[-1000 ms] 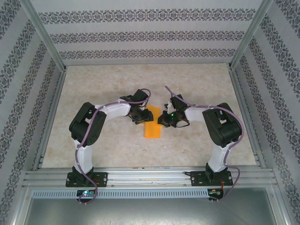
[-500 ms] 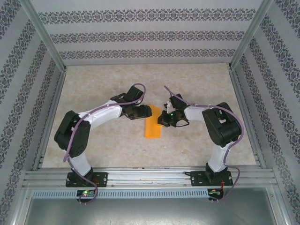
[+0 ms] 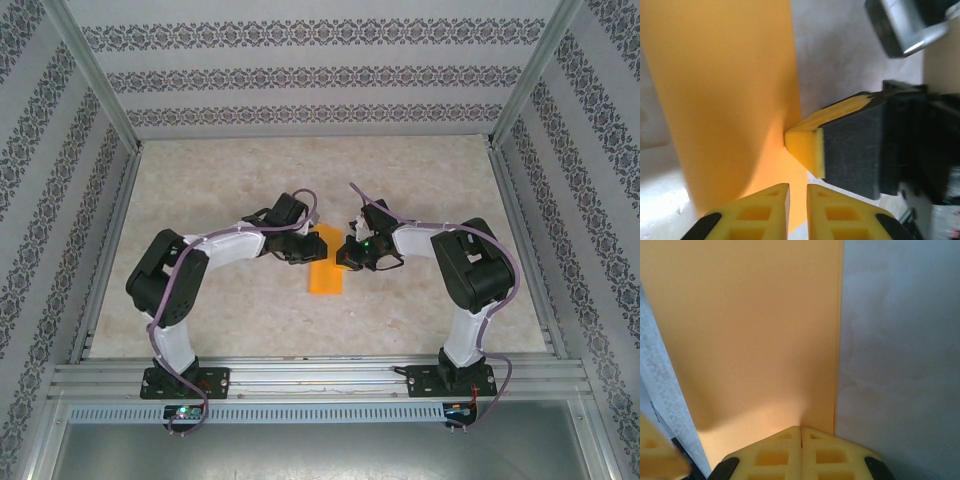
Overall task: Fold a paper plane with a square sheet of paper (fold left side to right side)
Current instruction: First fold the square sheet of paper in half at the center of the table.
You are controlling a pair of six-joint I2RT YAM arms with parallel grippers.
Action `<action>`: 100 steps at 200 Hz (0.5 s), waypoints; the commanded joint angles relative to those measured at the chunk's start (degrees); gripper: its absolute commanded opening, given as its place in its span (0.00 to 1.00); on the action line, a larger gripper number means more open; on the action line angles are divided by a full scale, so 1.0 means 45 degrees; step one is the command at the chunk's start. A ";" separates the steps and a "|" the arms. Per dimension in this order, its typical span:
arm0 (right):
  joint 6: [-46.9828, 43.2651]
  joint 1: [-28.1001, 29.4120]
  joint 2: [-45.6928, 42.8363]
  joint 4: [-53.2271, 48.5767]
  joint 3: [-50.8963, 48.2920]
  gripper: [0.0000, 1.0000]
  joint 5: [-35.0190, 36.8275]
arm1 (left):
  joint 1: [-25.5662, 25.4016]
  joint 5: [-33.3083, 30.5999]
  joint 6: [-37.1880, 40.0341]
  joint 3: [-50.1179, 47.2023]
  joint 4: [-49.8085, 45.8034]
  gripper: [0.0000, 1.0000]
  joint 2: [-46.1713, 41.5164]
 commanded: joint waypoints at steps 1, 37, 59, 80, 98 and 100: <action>-0.0321 0.0150 0.0943 -0.1477 -0.0364 0.00 0.1862 | 0.0076 0.0955 -0.0109 -0.0064 0.1271 0.14 0.0350; -0.0419 0.0162 0.0973 -0.1667 -0.0345 0.00 0.2010 | 0.0181 0.0156 -0.0042 -0.0343 0.1137 0.13 0.0828; -0.0536 0.0162 0.1014 -0.1866 -0.0305 0.00 0.2131 | 0.0335 -0.0009 -0.0329 -0.0733 0.1413 0.13 0.0969; -0.0635 0.0162 0.1088 -0.2057 -0.0247 0.00 0.2271 | 0.0457 -0.0114 -0.0433 -0.1018 0.1519 0.13 0.1011; -0.0703 0.0159 0.1132 -0.2225 -0.0183 0.00 0.2399 | 0.0535 -0.0172 -0.0432 -0.1235 0.1530 0.13 0.1051; -0.0713 0.0162 0.1156 -0.2247 -0.0170 0.00 0.2409 | 0.0543 -0.0173 -0.0433 -0.1250 0.1530 0.13 0.1070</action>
